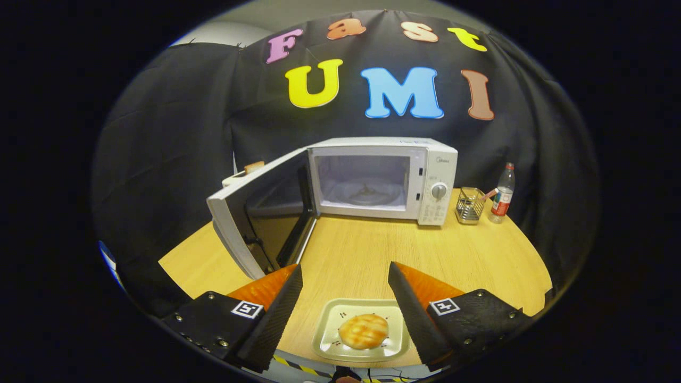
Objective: Open the microwave, put the food inside, and close the microwave door.
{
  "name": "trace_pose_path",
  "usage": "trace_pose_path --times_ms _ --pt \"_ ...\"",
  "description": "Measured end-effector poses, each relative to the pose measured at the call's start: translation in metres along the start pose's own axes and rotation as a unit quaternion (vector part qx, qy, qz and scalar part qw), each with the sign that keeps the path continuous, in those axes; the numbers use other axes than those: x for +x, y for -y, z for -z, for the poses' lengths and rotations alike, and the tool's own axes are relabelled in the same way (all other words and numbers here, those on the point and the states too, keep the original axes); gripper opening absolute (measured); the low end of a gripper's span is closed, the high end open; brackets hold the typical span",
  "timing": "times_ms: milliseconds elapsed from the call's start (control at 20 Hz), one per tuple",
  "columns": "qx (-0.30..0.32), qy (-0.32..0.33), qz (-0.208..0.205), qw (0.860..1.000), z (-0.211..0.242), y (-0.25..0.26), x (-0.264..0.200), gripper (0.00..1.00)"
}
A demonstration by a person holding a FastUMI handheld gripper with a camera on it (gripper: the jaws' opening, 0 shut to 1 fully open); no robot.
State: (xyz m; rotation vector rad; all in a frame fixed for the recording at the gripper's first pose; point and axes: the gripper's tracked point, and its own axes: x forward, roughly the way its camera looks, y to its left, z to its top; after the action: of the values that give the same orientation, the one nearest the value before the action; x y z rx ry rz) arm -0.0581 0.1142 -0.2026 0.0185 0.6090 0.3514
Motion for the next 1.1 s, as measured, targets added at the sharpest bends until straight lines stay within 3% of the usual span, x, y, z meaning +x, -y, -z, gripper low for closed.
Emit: trace_pose_path --times_ms 650,1100 --pt "0.016 -0.174 0.017 0.985 0.109 0.023 0.021 0.98" --pt "0.016 -0.229 0.019 0.973 0.147 0.026 0.036 0.98"
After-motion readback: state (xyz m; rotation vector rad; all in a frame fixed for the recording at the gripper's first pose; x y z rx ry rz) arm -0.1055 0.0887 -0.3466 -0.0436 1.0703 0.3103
